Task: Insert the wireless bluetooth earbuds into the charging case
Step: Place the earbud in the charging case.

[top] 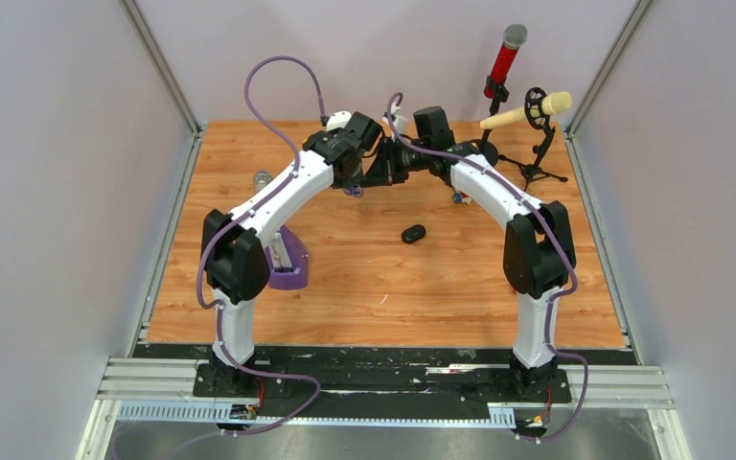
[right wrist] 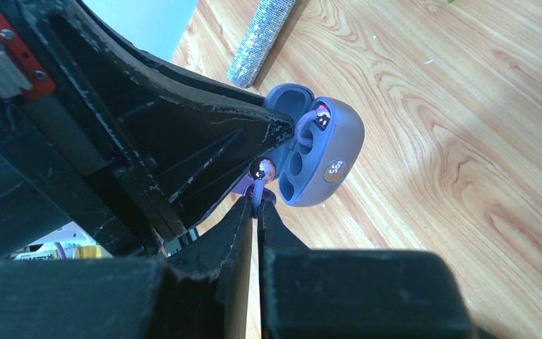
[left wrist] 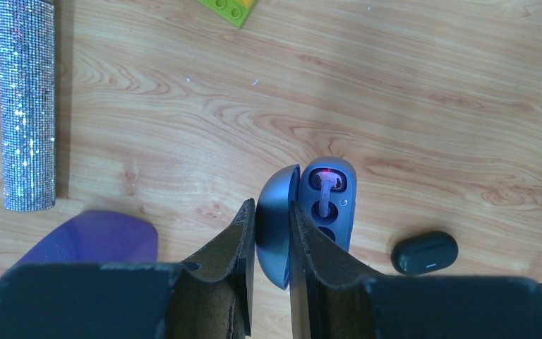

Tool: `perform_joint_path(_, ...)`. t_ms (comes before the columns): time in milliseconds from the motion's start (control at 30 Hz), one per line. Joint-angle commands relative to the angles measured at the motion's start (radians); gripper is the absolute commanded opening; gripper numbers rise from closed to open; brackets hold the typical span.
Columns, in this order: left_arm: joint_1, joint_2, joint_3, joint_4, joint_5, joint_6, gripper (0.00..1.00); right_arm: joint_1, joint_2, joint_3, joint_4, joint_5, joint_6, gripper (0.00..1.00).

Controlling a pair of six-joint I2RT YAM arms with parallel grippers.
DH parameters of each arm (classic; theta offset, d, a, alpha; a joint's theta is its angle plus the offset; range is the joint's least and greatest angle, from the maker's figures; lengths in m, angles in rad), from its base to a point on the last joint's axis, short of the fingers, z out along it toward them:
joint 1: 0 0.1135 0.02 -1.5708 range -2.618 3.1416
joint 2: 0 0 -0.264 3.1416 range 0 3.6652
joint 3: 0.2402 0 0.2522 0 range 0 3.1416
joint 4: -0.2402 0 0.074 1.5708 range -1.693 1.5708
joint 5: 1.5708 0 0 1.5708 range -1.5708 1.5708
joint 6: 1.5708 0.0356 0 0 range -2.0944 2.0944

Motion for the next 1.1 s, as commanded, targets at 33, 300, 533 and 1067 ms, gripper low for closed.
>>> perform_joint_path(33,-0.007,-0.033,0.042,0.024,-0.007,0.004,0.0,0.013,0.025,0.054,-0.025,0.027,-0.029,0.0)
perform_joint_path(300,-0.009,-0.038,0.04,0.025,-0.009,0.008,0.0,0.023,0.044,0.076,-0.057,0.056,-0.046,0.0)
perform_joint_path(533,-0.014,-0.039,0.042,0.025,-0.009,0.011,0.0,0.031,0.045,0.087,-0.068,0.083,-0.065,0.0)
perform_joint_path(1067,-0.016,-0.038,0.042,0.024,-0.019,0.012,0.0,0.037,0.062,0.14,-0.133,0.099,-0.096,0.13)
